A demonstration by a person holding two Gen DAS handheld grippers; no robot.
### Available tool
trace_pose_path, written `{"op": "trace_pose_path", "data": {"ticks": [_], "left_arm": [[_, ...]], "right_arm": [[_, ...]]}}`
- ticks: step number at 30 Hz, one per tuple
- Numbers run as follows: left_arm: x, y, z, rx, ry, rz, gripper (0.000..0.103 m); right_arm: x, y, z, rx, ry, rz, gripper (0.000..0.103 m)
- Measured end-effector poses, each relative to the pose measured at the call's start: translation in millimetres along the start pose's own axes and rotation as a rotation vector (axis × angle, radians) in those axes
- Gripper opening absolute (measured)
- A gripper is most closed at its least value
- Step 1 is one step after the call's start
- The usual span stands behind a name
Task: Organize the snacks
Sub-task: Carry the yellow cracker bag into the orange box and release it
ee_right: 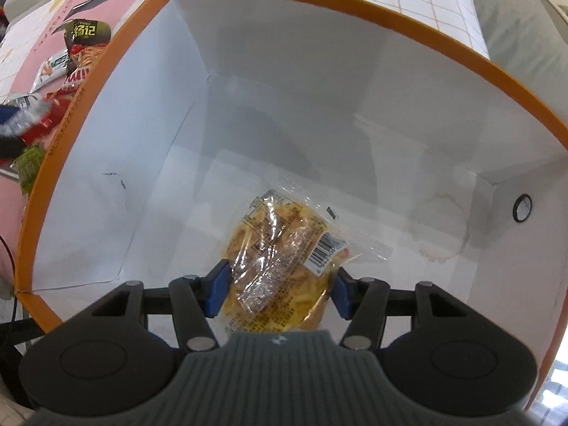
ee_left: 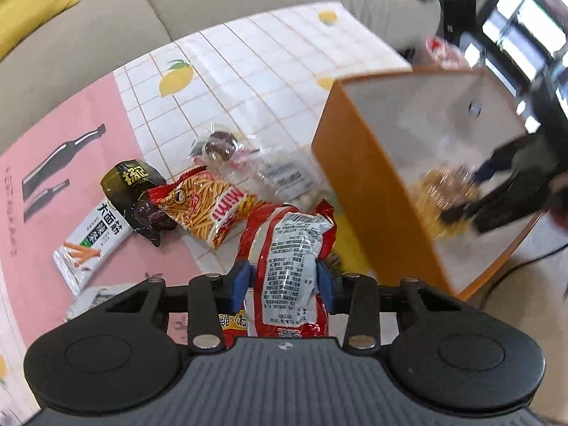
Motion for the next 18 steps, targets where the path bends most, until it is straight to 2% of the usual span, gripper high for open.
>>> {"op": "trace_pose_path", "data": {"ticks": [2, 3, 5, 7, 10, 11, 12, 13, 14, 15, 18], "left_arm": [[1, 6, 8, 0.003, -0.010, 0.046, 0.018], [3, 10, 12, 0.013, -0.027, 0.070, 0.006], [6, 15, 18, 0.025, -0.034, 0.075, 0.005], [8, 18, 18, 0.031, -0.002, 0.057, 0.005], [15, 14, 13, 0.006, -0.007, 0.028, 0.008], [22, 9, 10, -0.010, -0.008, -0.006, 0.014], [28, 3, 8, -0.026, -0.002, -0.035, 0.029], [33, -2, 4, -0.034, -0.001, -0.044, 0.037], [36, -8, -1, -0.041, 0.005, -0.039, 0.057], [37, -13, -6, -0.038, 0.011, -0.029, 0.069], [39, -28, -21, -0.039, 0.046, -0.004, 0.077]], "right_arm": [[1, 0, -2, -0.008, 0.002, -0.002, 0.059], [5, -3, -3, -0.018, 0.004, -0.005, 0.061], [7, -4, -6, -0.030, 0.007, -0.021, 0.062], [9, -5, -5, -0.032, 0.006, -0.040, 0.063], [11, -6, -1, -0.017, -0.011, -0.046, 0.064], [11, -7, 2, -0.008, -0.012, -0.050, 0.066], [12, -7, 5, 0.002, -0.009, -0.057, 0.071], [12, -7, 9, 0.015, 0.000, -0.069, 0.074], [12, -7, 14, 0.022, 0.004, -0.082, 0.081], [13, -7, 17, 0.030, 0.006, -0.098, 0.086], [13, -9, 21, 0.038, 0.019, -0.105, 0.089]]}}
Point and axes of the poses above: each gripper's, at about its wrist camera, not at the fingertips, and z roughly against the way its jaws point, x to its right, y to its top, the point moved 6 cm from there along -z, roughly the way its jaws point, and after that the axes turned 9 degrees about x, right-handed, at the moved point
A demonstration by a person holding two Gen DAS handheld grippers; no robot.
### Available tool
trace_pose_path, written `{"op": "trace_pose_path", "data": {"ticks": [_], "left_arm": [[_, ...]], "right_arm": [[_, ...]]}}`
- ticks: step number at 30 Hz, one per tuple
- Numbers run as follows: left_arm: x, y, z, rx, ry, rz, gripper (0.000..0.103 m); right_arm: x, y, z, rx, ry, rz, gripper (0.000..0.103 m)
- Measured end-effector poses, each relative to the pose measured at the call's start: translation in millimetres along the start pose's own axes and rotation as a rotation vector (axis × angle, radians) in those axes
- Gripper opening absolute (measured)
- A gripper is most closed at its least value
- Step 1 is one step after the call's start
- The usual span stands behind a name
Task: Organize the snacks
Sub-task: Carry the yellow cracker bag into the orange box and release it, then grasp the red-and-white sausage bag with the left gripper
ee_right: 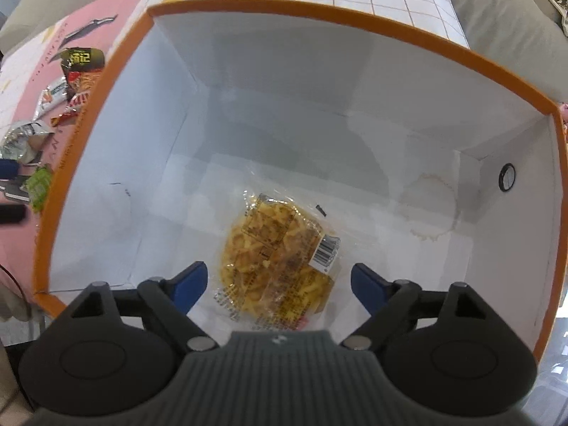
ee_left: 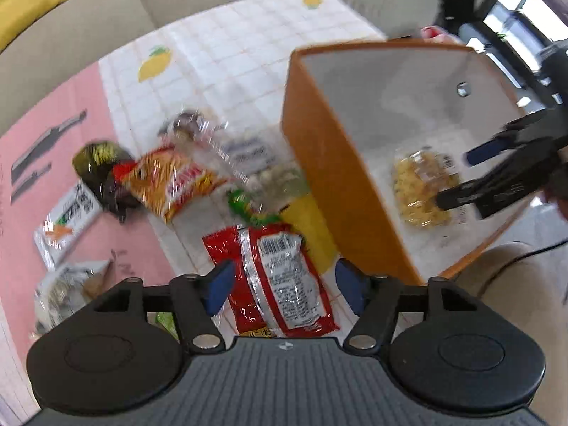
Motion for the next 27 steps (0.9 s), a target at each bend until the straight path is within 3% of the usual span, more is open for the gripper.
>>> {"op": "trace_pose_path", "data": {"ticks": [4, 9, 14, 19, 22, 25, 27], "left_arm": [[1, -18, -21, -0.027, 0.040, 0.027, 0.084], [-11, -27, -38, -0.059, 0.105, 0.177, 0.086], [-8, -31, -49, -0.074, 0.185, 0.191, 0.088], [-5, -36, -62, -0.111, 0.257, 0.204, 0.092], [-6, -38, -65, -0.118, 0.264, 0.202, 0.093], [-7, -39, -68, -0.114, 0.249, 0.207, 0.092], [-7, -40, -67, -0.109, 0.234, 0.209, 0.085]], "right_arm": [[2, -7, 0, -0.019, 0.032, -0.029, 0.094], [11, -12, -11, -0.035, 0.019, -0.081, 0.091], [15, -9, -19, -0.038, 0.034, -0.180, 0.089], [-3, -4, -29, -0.042, -0.016, -0.114, 0.089], [-6, -4, -33, -0.064, -0.064, -0.040, 0.076], [-4, -6, -33, -0.086, -0.056, 0.006, 0.075], [0, -8, -33, -0.107, -0.065, 0.041, 0.072]]}}
Point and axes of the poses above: each gripper's, at about its wrist camera, not at the fingertips, and z roughly against the way its jaws point, x to its right, y to its top, the point moved 6 cm from there along -z, roughly the way its jaws point, and after that the axes turned 9 degrees about x, right-handed, at the moved point
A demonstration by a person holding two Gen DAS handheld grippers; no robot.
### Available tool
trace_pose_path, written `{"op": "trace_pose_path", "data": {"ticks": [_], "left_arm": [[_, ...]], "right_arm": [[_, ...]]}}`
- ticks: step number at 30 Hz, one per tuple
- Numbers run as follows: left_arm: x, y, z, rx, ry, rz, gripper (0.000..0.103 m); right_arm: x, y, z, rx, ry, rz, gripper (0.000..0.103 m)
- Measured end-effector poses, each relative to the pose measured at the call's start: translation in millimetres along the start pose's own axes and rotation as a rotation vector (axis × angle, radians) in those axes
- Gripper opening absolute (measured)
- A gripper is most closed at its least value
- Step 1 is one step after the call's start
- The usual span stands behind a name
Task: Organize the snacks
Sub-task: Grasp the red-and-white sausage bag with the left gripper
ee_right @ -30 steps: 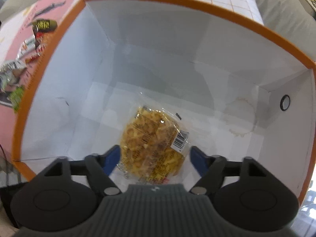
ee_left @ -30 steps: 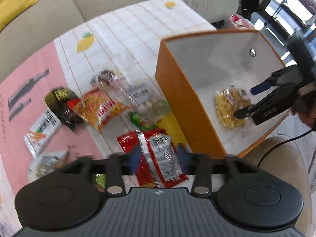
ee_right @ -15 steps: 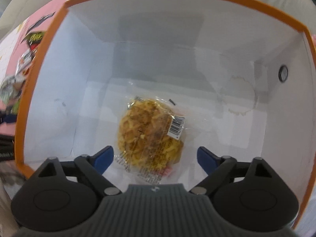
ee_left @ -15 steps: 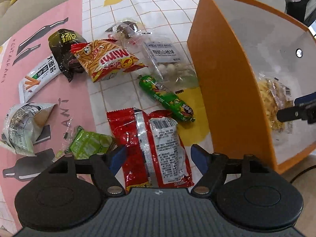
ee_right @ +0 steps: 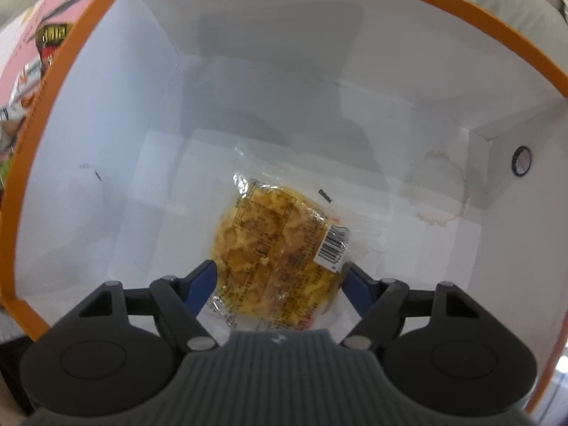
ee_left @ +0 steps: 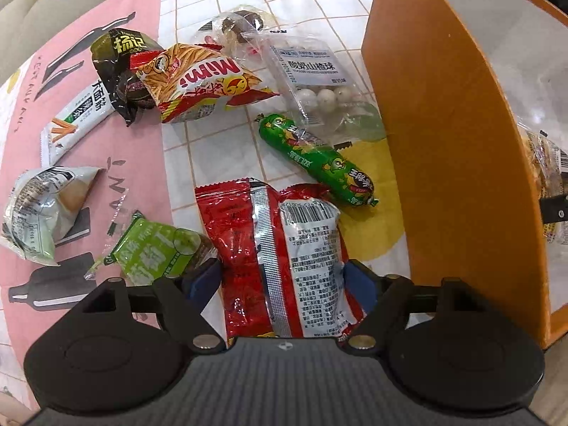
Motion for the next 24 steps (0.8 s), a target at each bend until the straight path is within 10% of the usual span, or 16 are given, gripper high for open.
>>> {"op": "trace_pose_path", "data": {"ticks": [8, 19, 24], "left_arm": [[-12, -5, 13, 0.022, -0.070, 0.020, 0.079], [-20, 7, 84, 0.123, -0.212, 0.117, 0.079], [-10, 33, 135, 0.215, -0.304, 0.128, 0.078]], "right_arm": [[12, -3, -2, -0.053, -0.018, 0.132, 0.069], [11, -10, -3, -0.104, -0.281, 0.354, 0.070], [5, -5, 19, -0.039, -0.223, 0.281, 0.071]]}}
Point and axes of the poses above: each gripper's, at about its wrist camera, not at the fingertips, and z roughly against the way its jaws point, x to its right, y to its top, the point moved 6 cm from there along -z, roughly the way its jaws point, and after that the axes turned 9 degrees about x, right-handed, at the moved point
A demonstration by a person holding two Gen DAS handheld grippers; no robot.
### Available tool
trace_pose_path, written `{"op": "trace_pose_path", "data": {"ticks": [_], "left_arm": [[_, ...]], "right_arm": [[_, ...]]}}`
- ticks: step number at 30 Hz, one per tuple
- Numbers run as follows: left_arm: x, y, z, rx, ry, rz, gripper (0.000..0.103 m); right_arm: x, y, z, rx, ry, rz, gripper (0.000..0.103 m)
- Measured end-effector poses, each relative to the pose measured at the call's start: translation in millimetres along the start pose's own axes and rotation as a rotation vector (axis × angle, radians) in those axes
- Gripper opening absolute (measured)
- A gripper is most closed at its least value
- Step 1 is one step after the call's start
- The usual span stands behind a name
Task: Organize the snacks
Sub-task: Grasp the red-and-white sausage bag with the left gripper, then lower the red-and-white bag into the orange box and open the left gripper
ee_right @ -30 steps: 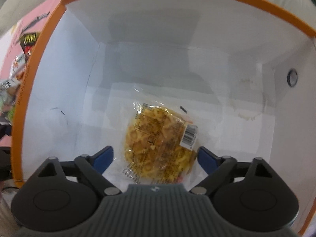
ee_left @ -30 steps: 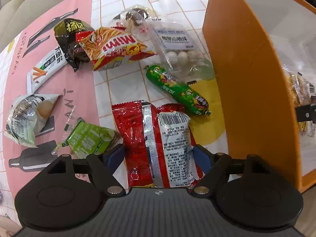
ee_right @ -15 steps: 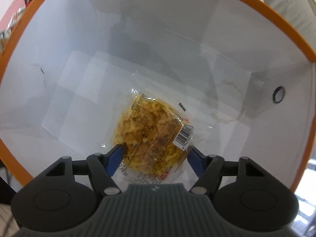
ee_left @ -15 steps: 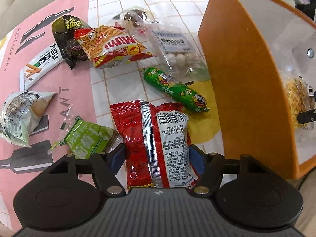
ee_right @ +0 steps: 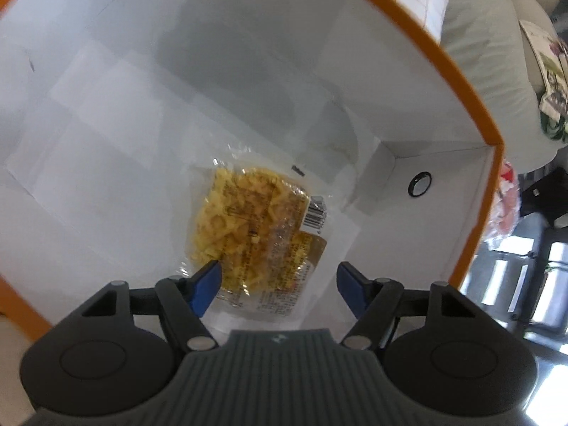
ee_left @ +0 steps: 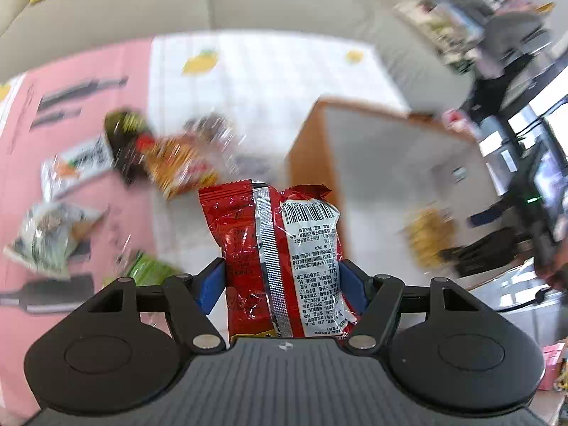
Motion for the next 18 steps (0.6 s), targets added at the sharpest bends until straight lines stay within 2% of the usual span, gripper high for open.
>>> {"op": "trace_pose_path", "data": {"ticks": [2, 4, 5, 7, 8, 9, 10, 13, 18], "left_arm": [[15, 14, 11, 0.030, -0.046, -0.009, 0.079], [36, 27, 17, 0.047, -0.096, -0.034, 0.079], [48, 33, 18, 0.051, -0.118, -0.054, 0.079], [73, 43, 12, 0.062, -0.142, -0.118, 0.079], [85, 46, 5, 0.058, -0.145, -0.152, 0.079], [96, 47, -3, 0.047, -0.146, -0.175, 0.079], [105, 48, -15, 0.027, -0.149, -0.186, 0.079], [128, 47, -54, -0.042, -0.124, -0.229, 0.079], [148, 32, -121, -0.179, -0.071, -0.248, 0.079]], "right_arm": [[3, 0, 13, 0.061, 0.031, -0.078, 0.071], [30, -9, 40, 0.134, 0.046, -0.163, 0.071], [32, -9, 45, 0.171, 0.063, -0.200, 0.070], [37, -11, 55, 0.222, 0.097, -0.266, 0.065], [39, -13, 58, 0.234, 0.108, -0.294, 0.060], [46, -15, 52, 0.243, 0.115, -0.312, 0.052], [48, -17, 55, 0.252, 0.119, -0.326, 0.050], [47, -24, 58, 0.266, 0.141, -0.339, 0.050], [53, -32, 55, 0.249, 0.146, -0.347, 0.050]]}}
Point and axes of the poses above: each gripper's, at about its wrist camera, not at the fingertips, and z roughly against the way its jaws point, x to its right, y to its top, the point moved 6 cm from there along -z, roughly the way its jaws point, and after that the axes turned 9 degrees about x, right-handed, at the moved point
